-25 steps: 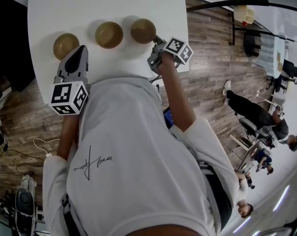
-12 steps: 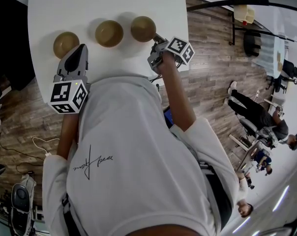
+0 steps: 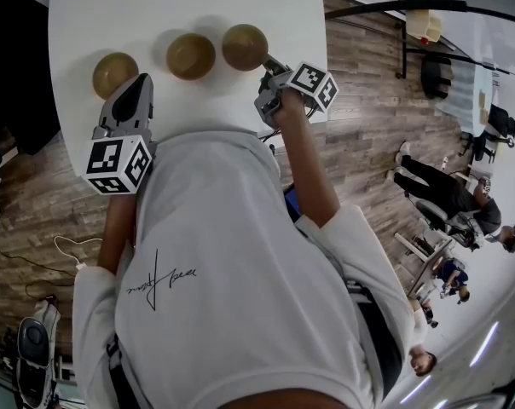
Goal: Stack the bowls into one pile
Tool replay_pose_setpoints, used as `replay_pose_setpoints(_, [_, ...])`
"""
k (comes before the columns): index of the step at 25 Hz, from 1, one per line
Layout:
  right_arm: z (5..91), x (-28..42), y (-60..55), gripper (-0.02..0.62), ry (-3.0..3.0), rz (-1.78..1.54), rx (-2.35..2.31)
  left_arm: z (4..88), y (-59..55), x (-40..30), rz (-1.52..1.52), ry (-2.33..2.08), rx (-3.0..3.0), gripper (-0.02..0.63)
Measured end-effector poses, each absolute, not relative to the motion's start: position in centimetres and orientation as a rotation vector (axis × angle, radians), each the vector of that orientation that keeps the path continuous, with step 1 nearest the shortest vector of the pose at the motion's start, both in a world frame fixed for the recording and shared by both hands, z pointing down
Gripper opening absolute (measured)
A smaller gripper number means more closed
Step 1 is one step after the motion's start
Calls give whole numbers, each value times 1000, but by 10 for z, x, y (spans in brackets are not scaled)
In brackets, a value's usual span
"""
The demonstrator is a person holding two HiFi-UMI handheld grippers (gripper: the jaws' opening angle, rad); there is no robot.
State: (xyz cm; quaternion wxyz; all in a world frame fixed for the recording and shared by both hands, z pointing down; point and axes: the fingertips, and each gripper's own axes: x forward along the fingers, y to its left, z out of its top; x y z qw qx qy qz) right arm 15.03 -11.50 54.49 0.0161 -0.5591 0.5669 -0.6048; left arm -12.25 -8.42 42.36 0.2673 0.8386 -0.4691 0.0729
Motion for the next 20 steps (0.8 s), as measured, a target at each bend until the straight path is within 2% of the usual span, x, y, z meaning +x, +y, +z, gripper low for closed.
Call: replay_pose_setpoints(20, [525, 110, -115, 29, 1874, -1892, -1618, 424, -84, -122, 187, -1263, 2252, 3])
